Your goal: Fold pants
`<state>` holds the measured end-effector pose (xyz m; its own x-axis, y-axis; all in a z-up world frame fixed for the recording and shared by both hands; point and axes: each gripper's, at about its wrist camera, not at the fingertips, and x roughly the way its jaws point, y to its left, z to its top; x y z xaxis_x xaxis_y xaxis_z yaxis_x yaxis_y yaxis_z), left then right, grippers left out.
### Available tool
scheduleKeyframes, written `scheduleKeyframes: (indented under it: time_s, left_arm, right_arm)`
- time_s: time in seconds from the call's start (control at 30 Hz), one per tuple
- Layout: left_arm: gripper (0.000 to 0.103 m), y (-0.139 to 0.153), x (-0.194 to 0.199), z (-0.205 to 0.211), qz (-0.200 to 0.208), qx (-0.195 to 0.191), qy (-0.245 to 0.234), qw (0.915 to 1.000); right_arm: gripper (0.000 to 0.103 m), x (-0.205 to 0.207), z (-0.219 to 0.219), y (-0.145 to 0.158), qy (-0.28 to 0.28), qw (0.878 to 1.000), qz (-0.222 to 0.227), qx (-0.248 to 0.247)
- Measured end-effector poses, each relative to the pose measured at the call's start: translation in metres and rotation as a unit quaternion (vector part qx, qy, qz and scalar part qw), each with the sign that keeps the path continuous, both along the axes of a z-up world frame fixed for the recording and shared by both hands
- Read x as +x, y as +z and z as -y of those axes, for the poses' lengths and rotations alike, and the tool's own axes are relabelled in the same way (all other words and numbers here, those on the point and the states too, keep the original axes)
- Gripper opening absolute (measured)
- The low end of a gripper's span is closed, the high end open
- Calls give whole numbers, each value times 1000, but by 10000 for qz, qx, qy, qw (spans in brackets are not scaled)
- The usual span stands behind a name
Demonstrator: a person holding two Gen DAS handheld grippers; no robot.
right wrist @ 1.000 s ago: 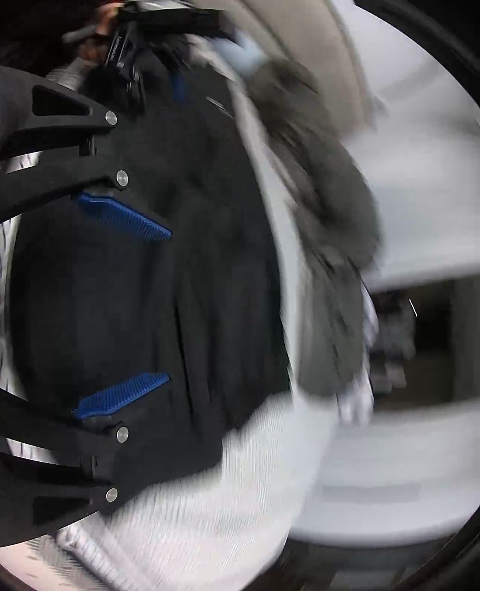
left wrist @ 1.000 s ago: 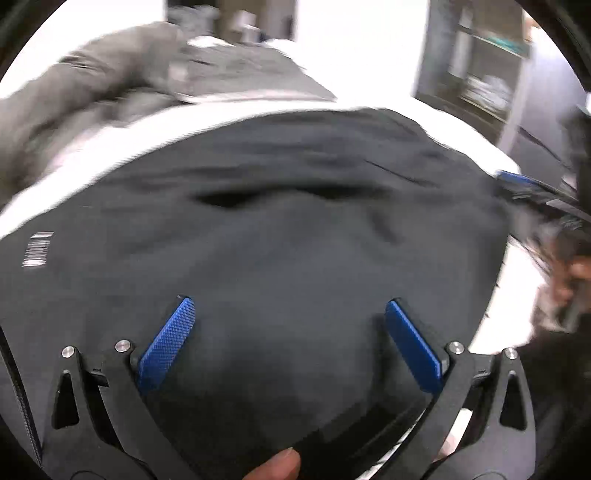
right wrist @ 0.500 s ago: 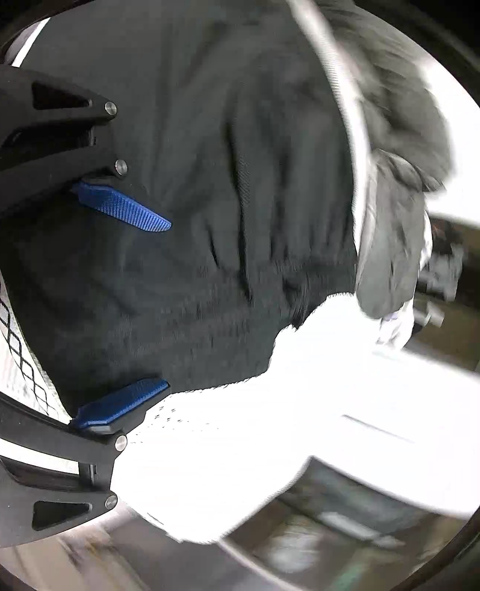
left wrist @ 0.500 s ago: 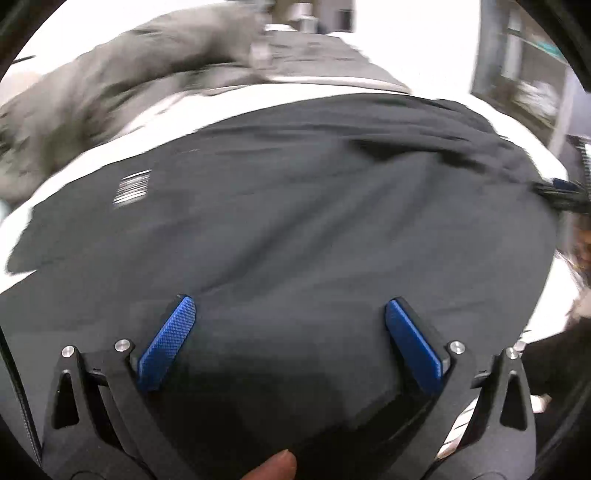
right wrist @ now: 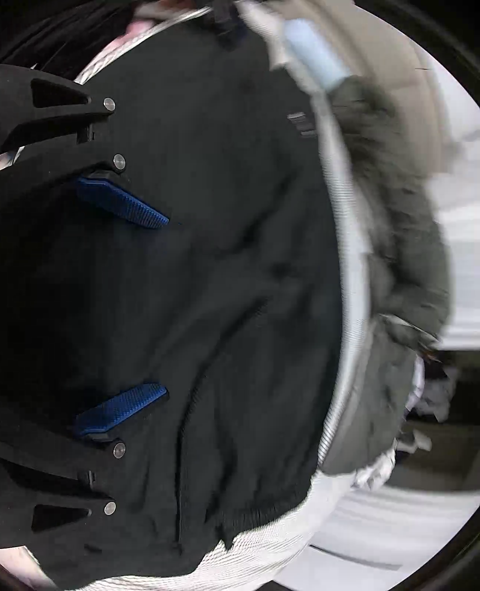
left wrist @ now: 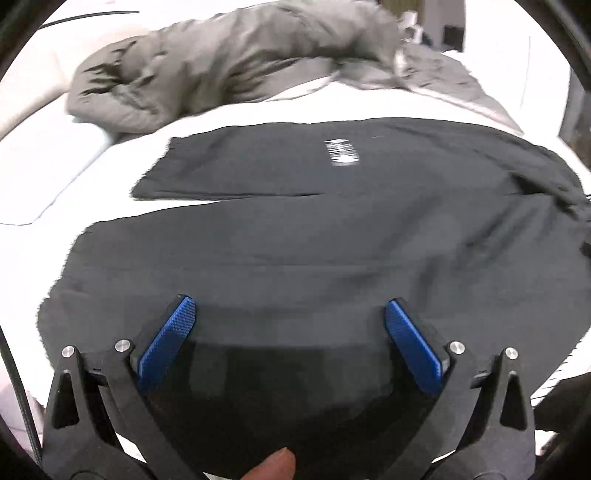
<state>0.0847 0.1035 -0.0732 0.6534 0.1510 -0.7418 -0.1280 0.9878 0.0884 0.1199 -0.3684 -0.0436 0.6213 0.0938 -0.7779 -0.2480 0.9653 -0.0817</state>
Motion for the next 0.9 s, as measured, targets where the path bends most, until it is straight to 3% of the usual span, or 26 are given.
scheduleKeyframes:
  time_s: [0.13,0.23,0.3,0.4,0.5,0.57,0.67,0.8,0.9]
  left_arm:
    - [103,-5,-2,-64,-49,359,363,9987]
    - [103,-6,-7,-111,-76,681,1085,9917]
    - [103,-8,-11,-130,-167,739,1420,9870]
    - [102,1,-17,-129,-103,631,1500,9866]
    - [102,18,-18,-100,186,652,1162,9909]
    - [102,32,-15,-69,380,636,723,9946]
    - [102,43,-1,-13,563,292,-95,9979]
    - [102,24,38,65,197,55,-1109,9936]
    - [102,-2,61,108,-264,148,-1430,9893]
  right_arm:
    - [89,-1,9,-2,-122,9997,10,-200]
    - [93,2,41,-1,-868,9953,52,-413]
    - [93,4,62,2,-1331,9906,35,-306]
    - [93,2,73,9,-1499,9885,97,185]
    - [93,2,59,17,-1036,9921,233,671]
    - [93,3,42,21,-698,9948,385,633]
    - [93,14,3,18,-258,9978,379,482]
    - [93,29,-42,5,171,9994,204,229]
    - [93,37,-57,-11,277,9994,7,-197]
